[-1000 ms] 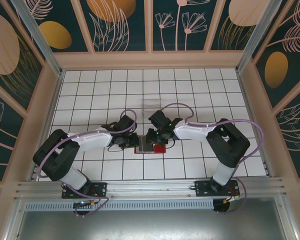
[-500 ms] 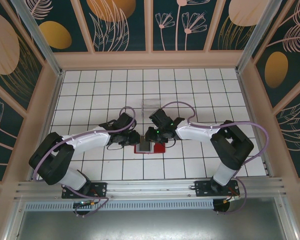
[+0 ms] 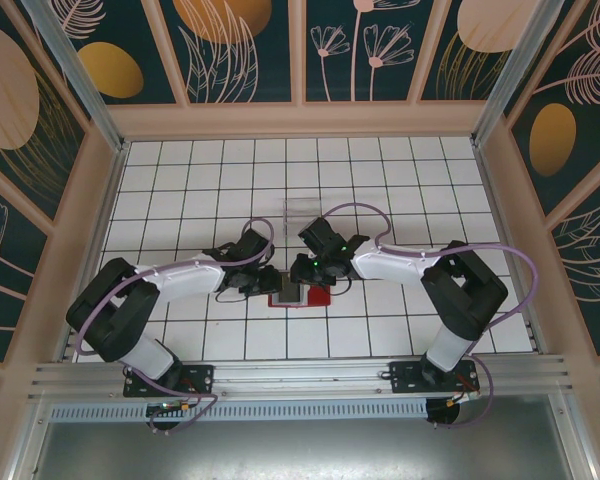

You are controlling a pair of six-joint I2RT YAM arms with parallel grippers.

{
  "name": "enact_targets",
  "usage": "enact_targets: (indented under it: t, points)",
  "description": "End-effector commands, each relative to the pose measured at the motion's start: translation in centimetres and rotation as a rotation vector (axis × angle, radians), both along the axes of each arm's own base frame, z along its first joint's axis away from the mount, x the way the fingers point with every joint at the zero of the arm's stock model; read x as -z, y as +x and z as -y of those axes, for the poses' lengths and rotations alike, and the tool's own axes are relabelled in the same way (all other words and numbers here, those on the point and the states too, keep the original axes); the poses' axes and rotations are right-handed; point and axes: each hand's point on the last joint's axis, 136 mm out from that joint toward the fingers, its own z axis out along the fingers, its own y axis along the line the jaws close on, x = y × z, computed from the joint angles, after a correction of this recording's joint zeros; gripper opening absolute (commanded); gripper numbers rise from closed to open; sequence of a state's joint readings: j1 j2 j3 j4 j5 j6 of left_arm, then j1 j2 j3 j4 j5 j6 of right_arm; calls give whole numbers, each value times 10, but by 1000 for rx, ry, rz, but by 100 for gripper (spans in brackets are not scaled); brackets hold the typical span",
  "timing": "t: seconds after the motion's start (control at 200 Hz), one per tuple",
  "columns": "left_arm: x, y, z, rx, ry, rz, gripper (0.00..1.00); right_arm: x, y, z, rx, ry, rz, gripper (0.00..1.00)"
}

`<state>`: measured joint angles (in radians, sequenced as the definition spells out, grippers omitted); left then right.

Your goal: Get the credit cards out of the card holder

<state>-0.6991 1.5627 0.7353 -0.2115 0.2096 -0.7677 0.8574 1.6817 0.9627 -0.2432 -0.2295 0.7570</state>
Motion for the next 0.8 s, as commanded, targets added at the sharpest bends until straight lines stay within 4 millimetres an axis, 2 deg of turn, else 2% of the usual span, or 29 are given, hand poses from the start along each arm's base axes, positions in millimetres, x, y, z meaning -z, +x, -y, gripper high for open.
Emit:
enact_targets:
  t: [0.0, 0.235, 0.791]
  points:
    - [19, -9, -12, 2, 62, -41, 27, -5, 0, -5, -9, 22, 12, 28]
    - [22, -11, -14, 3, 64, -45, 24, 0, -1, -17, -25, 51, -8, 28]
    - [19, -10, -13, 1, 61, -38, 24, 21, -5, -8, -24, -12, -31, 29]
